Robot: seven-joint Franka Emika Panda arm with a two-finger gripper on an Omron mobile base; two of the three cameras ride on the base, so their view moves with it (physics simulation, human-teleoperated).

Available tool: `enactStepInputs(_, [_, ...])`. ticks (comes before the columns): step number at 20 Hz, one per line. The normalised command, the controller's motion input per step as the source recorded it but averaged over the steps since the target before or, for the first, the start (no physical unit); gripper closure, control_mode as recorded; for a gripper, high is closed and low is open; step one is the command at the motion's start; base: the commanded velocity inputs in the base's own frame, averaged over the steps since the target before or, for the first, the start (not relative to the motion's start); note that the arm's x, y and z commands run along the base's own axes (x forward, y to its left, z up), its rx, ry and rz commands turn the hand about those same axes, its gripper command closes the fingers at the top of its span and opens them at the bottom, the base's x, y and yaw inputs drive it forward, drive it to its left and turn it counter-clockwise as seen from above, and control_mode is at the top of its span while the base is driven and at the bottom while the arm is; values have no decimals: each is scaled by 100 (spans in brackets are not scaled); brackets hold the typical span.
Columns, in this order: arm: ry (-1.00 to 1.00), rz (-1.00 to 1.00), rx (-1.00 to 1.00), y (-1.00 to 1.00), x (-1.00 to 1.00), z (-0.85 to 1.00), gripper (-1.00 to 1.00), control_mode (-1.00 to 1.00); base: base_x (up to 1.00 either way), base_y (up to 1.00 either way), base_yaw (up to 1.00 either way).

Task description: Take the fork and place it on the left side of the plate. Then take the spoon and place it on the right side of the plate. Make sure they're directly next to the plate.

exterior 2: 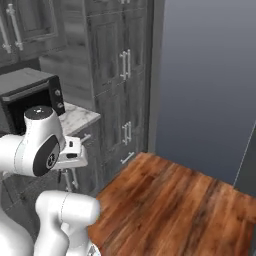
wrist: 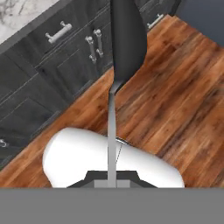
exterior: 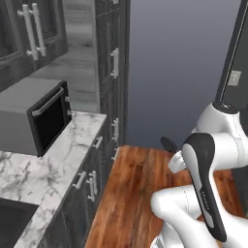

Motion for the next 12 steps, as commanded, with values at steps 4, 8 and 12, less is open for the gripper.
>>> enactStepInputs(4, [0, 0, 0, 0, 0, 0, 100, 100, -70, 9, -58])
enactStepInputs(8, [0, 0, 0, 0, 0, 0, 100, 100, -74, 0, -55])
enactStepInputs(12, [0, 0, 0, 0, 0, 0, 100, 100, -75, 0, -50])
